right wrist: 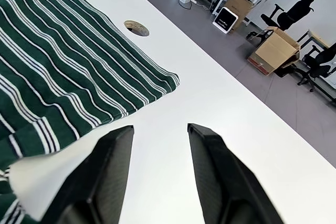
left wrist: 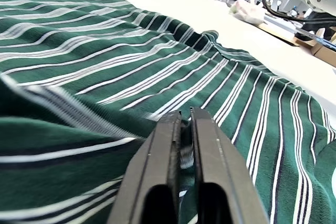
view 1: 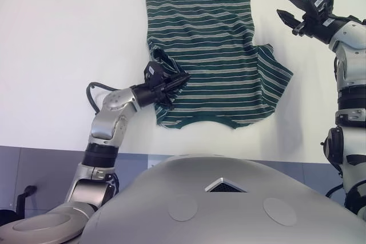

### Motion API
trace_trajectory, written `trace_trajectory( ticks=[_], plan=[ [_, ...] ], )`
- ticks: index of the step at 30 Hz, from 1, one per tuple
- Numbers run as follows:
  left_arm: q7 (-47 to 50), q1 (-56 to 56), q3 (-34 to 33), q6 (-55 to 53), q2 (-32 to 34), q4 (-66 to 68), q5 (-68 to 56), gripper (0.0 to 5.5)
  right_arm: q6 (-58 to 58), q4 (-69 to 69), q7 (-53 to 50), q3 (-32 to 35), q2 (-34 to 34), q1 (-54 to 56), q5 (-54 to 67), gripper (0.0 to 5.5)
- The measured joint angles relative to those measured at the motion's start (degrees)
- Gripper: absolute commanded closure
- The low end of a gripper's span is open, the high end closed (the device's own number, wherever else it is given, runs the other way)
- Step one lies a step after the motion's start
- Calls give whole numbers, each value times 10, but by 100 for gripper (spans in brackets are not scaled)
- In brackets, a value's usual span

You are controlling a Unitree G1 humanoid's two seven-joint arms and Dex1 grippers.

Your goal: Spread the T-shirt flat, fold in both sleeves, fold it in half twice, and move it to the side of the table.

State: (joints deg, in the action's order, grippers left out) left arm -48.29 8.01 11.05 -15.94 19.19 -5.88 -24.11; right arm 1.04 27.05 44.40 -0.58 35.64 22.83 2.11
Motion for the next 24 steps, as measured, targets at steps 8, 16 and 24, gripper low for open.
trace_trajectory(
  ticks=[8, 16, 24],
  plan=[
    [-25, 2, -31, 2, 15, -11, -23, 321, -1, -7, 3, 2, -1, -3, 1, 359],
    [-23, -22, -66, -4, 19, -28, -46, 239, -84, -72, 54, 112, 35, -103, 121, 359],
    [-1, 7, -100, -8, 15, -89, -72, 239, -279, -146, 99, 171, 51, -218, 246, 359]
  ],
)
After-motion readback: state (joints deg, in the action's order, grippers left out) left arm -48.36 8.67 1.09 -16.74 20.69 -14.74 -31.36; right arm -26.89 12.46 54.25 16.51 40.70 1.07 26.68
